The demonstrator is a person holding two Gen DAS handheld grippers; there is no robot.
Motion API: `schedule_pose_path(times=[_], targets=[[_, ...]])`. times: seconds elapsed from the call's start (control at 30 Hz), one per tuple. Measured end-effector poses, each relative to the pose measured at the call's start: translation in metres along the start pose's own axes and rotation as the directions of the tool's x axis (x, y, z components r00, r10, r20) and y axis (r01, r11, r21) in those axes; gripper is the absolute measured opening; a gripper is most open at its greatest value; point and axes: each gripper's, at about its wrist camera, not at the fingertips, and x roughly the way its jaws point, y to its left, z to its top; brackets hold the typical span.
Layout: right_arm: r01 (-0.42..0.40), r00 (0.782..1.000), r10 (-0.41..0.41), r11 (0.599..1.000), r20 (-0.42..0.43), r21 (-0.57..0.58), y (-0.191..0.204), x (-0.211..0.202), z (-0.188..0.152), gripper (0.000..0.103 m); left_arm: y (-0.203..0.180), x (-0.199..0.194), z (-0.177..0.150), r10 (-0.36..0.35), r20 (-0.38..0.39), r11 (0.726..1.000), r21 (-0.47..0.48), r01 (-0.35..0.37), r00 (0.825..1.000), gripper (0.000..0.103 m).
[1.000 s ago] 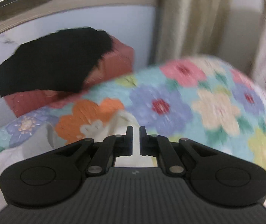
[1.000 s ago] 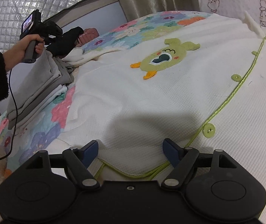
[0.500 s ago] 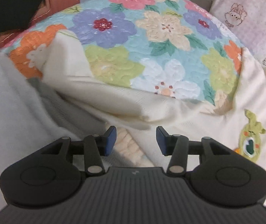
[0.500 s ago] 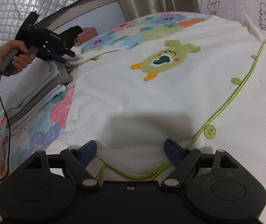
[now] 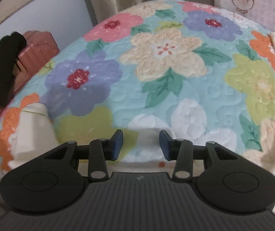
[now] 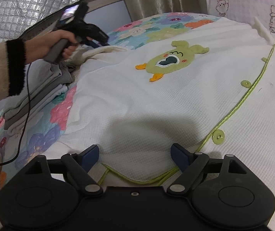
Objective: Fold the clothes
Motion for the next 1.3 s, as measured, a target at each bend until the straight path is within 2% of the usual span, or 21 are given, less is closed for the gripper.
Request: schedule_pose_path(times=[0.13, 0.27, 0.3, 0.37, 0.43, 0.6, 0.63, 0.7, 0.73, 0.8, 0.83, 0.87, 0.9, 0.93, 1.03, 1.13, 1.2, 1.3], targets=[[0.006, 1.000, -0.006, 1.000, -0.001, -0.005, 0.002, 0.000, 0.000, 0.087, 0.015, -0.021, -0.001, -0.052, 0.006, 0.998, -0.022, 0.052, 0.999, 0.042], [0.019, 1.000, -0.019, 1.000, -0.002, -0.006, 0.005, 0.001, 0.001, 0.087, 0.042, -0.054, -0.006, 0.101, -0.015, 0.995, 0.008, -0.101, 0.995, 0.051], [0.022, 1.000, -0.022, 1.000, -0.002, -0.005, 0.005, 0.001, 0.001, 0.087, 0.051, -0.059, -0.007, 0.143, -0.025, 0.990, 0.007, -0.143, 0.989, 0.058], [0.025, 1.000, -0.025, 1.000, -0.002, -0.008, 0.005, 0.001, 0.001, 0.087, 0.075, -0.060, -0.012, 0.165, -0.100, 0.984, -0.049, -0.171, 0.981, 0.068], [0.022, 1.000, -0.022, 1.000, -0.003, -0.008, 0.005, 0.001, 0.001, 0.087, 0.096, -0.057, -0.019, 0.099, -0.208, 0.980, -0.151, -0.132, 0.973, 0.068], [0.020, 1.000, -0.020, 1.000, -0.003, -0.005, 0.004, 0.002, 0.001, 0.087, 0.097, -0.069, -0.029, -0.032, -0.224, 0.979, -0.203, -0.014, 0.974, 0.069], [0.021, 1.000, -0.021, 1.000, -0.003, -0.007, 0.005, 0.002, 0.001, 0.087, 0.097, -0.068, -0.031, -0.088, -0.217, 0.969, -0.245, 0.033, 0.972, 0.069], [0.025, 1.000, -0.025, 1.000, -0.003, -0.009, 0.005, 0.002, 0.001, 0.087, 0.096, -0.063, -0.036, -0.150, -0.206, 0.945, -0.318, 0.079, 0.967, 0.066], [0.026, 1.000, -0.026, 1.000, -0.003, -0.010, 0.006, 0.002, 0.001, 0.087, 0.093, -0.059, -0.039, -0.138, -0.194, 0.943, -0.326, 0.069, 0.971, 0.062], [0.026, 1.000, -0.026, 1.000, -0.003, -0.010, 0.006, 0.002, 0.001, 0.087, 0.090, -0.050, -0.046, -0.120, -0.173, 0.936, -0.349, 0.053, 0.977, 0.025], [0.025, 1.000, -0.026, 1.000, -0.003, -0.010, 0.006, 0.001, 0.001, 0.087, 0.093, -0.044, -0.050, -0.136, -0.167, 0.920, -0.388, 0.062, 0.977, 0.017], [0.025, 1.000, -0.025, 1.000, -0.003, -0.009, 0.005, 0.001, 0.001, 0.087, 0.098, -0.039, -0.055, -0.162, -0.154, 0.898, -0.433, 0.080, 0.975, 0.002], [0.025, 1.000, -0.025, 1.000, -0.003, -0.009, 0.005, 0.001, 0.001, 0.087, 0.101, -0.037, -0.059, -0.165, -0.134, 0.884, -0.458, 0.087, 0.977, 0.002], [0.024, 1.000, -0.024, 1.000, -0.003, -0.008, 0.005, 0.001, 0.001, 0.087, 0.100, -0.039, -0.061, -0.147, -0.104, 0.885, -0.458, 0.084, 0.984, 0.002], [0.027, 1.000, -0.027, 1.000, -0.006, -0.009, 0.006, 0.001, 0.001, 0.087, 0.088, -0.062, -0.054, -0.021, 0.010, 0.919, -0.394, 0.023, 1.000, 0.002], [0.030, 1.000, -0.030, 0.999, -0.008, -0.012, 0.006, 0.001, 0.001, 0.087, 0.065, -0.083, -0.025, 0.082, 0.158, 0.964, -0.263, -0.039, 0.984, 0.001], [0.029, 1.000, -0.029, 0.999, -0.009, -0.013, 0.006, 0.002, 0.001, 0.087, 0.047, -0.080, 0.002, 0.084, 0.193, 0.976, -0.215, -0.042, 0.978, 0.001], [0.022, 1.000, -0.022, 1.000, -0.010, -0.010, 0.005, 0.003, 0.002, 0.088, 0.014, -0.053, 0.043, 0.071, 0.196, 0.989, -0.144, -0.043, 0.978, 0.002]])
